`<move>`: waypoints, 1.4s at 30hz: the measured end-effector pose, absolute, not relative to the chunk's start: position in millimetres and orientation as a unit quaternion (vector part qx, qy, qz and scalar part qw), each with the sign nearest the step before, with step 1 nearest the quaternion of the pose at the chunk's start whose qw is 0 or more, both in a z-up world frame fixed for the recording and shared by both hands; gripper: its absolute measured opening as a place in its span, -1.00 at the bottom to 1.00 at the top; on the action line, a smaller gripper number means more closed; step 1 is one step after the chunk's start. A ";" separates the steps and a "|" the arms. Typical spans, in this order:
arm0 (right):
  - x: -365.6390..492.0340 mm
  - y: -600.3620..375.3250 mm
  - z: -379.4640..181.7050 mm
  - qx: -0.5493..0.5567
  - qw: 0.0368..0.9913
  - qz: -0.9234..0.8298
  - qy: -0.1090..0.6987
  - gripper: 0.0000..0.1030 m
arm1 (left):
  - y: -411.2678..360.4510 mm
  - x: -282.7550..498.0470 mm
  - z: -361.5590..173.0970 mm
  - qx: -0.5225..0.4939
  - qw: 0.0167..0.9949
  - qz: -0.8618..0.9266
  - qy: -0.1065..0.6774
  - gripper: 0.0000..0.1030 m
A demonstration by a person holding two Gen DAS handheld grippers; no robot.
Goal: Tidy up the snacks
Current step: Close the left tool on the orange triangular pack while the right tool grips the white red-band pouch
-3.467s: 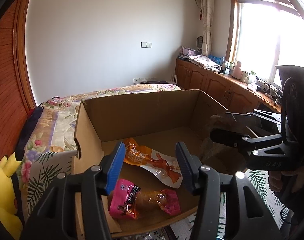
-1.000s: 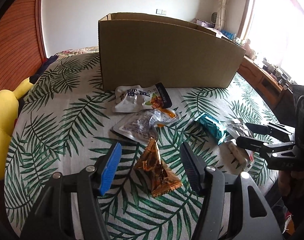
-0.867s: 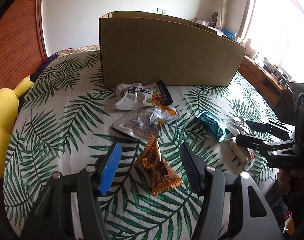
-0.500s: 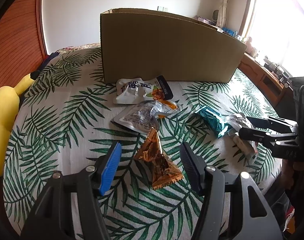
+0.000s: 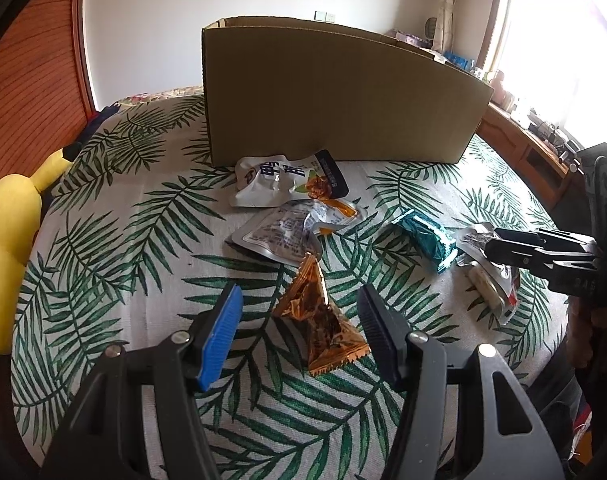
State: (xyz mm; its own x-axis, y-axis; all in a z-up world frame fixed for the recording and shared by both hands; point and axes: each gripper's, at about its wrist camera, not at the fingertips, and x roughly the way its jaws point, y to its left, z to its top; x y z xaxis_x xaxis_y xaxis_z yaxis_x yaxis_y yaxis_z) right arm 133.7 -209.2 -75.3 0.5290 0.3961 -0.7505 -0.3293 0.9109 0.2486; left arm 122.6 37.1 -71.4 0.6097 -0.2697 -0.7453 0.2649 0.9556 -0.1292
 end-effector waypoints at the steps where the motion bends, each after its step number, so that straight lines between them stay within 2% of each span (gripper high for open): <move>1: 134.1 -209.0 -76.1 0.040 0.873 0.208 0.440 0.02 | 36.9 122.8 -71.8 -0.002 0.897 -0.148 0.416 0.07; 5: 134.6 -209.4 -77.0 0.039 0.872 0.209 0.442 0.05 | 34.9 122.6 -73.7 -0.001 0.895 -0.151 0.420 -0.07; 9: 134.3 -208.1 -77.3 0.034 0.865 0.220 0.450 0.16 | 35.5 123.3 -78.2 0.001 0.893 -0.154 0.423 -0.16; 20: 126.7 -209.2 -74.7 0.027 0.859 0.229 0.457 0.17 | 39.1 122.2 -79.2 0.006 0.895 -0.154 0.418 -0.58; 30: 125.4 -221.1 -72.6 0.001 0.865 0.208 0.457 0.16 | 32.0 123.0 -76.6 0.005 0.893 -0.167 0.417 -0.59; 34: 132.0 -234.8 -75.1 0.014 0.867 0.193 0.459 0.09 | 29.9 122.4 -74.3 0.005 0.894 -0.171 0.415 -0.59; 42: 133.9 -223.1 -75.7 -0.003 0.868 0.195 0.457 0.17 | 27.1 121.0 -70.9 0.004 0.895 -0.177 0.410 -0.59</move>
State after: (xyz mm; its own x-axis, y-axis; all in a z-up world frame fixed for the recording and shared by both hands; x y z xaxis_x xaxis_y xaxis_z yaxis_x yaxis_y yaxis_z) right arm 133.9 -223.1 -75.7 0.5067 0.3357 -0.7941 -0.3417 0.9238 0.1725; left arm 121.0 27.1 -70.9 0.6013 -0.3138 -0.7348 0.3210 0.9370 -0.1375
